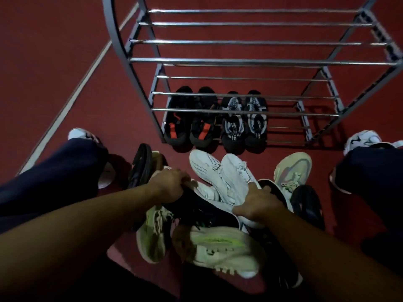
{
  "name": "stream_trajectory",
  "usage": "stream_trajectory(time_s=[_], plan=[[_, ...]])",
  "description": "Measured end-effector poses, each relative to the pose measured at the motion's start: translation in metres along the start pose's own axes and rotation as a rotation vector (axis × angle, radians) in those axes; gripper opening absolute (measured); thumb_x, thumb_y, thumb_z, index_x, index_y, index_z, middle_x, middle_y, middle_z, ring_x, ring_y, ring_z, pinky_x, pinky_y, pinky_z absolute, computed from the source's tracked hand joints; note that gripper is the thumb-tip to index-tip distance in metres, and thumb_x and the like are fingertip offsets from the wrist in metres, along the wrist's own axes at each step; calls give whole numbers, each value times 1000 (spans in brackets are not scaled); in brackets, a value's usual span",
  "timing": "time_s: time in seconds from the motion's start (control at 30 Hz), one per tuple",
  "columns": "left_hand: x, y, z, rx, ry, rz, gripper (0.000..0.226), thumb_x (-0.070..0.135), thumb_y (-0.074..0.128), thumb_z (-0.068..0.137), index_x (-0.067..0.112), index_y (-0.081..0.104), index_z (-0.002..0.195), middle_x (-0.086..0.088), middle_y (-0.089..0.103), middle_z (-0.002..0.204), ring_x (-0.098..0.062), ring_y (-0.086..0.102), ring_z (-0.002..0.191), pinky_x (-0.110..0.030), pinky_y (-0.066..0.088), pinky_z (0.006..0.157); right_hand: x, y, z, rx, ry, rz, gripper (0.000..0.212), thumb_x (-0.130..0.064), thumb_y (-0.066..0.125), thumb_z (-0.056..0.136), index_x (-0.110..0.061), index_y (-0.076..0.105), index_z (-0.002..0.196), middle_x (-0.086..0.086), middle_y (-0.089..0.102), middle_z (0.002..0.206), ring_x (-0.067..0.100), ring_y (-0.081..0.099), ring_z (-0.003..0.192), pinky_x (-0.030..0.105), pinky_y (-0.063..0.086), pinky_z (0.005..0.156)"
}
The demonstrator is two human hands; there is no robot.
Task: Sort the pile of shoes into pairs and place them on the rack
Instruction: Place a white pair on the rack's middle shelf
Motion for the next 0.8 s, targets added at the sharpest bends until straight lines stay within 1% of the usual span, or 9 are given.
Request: stream_trajectory(time_s=[0.13,0.27,0.33,0.4,0.5,0.57,0.63,0.7,0.8], plan=[[10,-12,2,220,25,115,37,42,37,89,23,62,108,-9,72,100,-35,65,92,-38,50,74,-2,13,-27,79,12,-134,103,-71,61,72,-23,13,149,19,27,146,38,36,130,47,38,99],[13,-2,22,219,-60,122,37,44,38,97,18,53,120,-12,68,110,-36,55,109,-44,34,91,32,15,-7,83,236,799,84,-70,33,89,-13,25,150,22,39,148,40,42,131,49,34,110],[16,18,34,108,-96,74,46,51,38,96,18,54,124,-12,65,122,-37,52,117,-46,31,103,57,16,8,24,275,993,56,-48,37,97,-2,56,122,20,63,118,35,61,105,44,46,98],[18,40,47,-70,-150,32,59,63,31,93,23,58,126,-10,63,130,-37,47,128,-50,24,111,66,24,11,-98,254,1047,22,-25,54,94,-6,63,89,14,63,82,29,61,71,41,51,77],[4,70,81,-255,-333,-235,110,98,18,61,18,67,120,-12,59,137,-40,43,134,-54,21,115,67,41,12,-232,258,1050,18,-11,71,82,3,69,93,22,65,83,35,64,74,50,54,78],[-13,102,123,-293,-398,-366,146,108,15,23,13,66,121,-15,62,133,-41,54,123,-52,33,112,65,45,14,-259,265,1117,32,-20,71,84,5,67,103,24,64,93,36,65,81,50,55,78],[-13,103,128,-274,-428,-377,154,109,17,14,15,62,127,-13,60,135,-40,53,125,-51,33,112,60,52,14,-332,250,1158,37,-31,69,86,1,65,105,22,62,95,34,62,83,46,53,78],[11,75,100,-238,-396,-355,125,102,29,50,13,57,133,-13,53,142,-39,46,131,-50,29,113,54,52,12,-383,191,1164,35,-29,67,88,-1,66,109,21,62,93,33,62,81,41,52,74],[34,67,93,-226,-337,-351,54,50,51,93,3,66,114,-19,64,118,-35,61,108,-40,45,100,50,40,10,-318,91,1153,16,-10,63,87,-1,67,100,18,62,82,27,60,66,30,52,56]])
Point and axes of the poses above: each hand's wrist, its own z-axis towards the middle knuckle, its own y-axis out of the palm, x = y × z, the point moved 9 cm from there along z, towards the middle knuckle
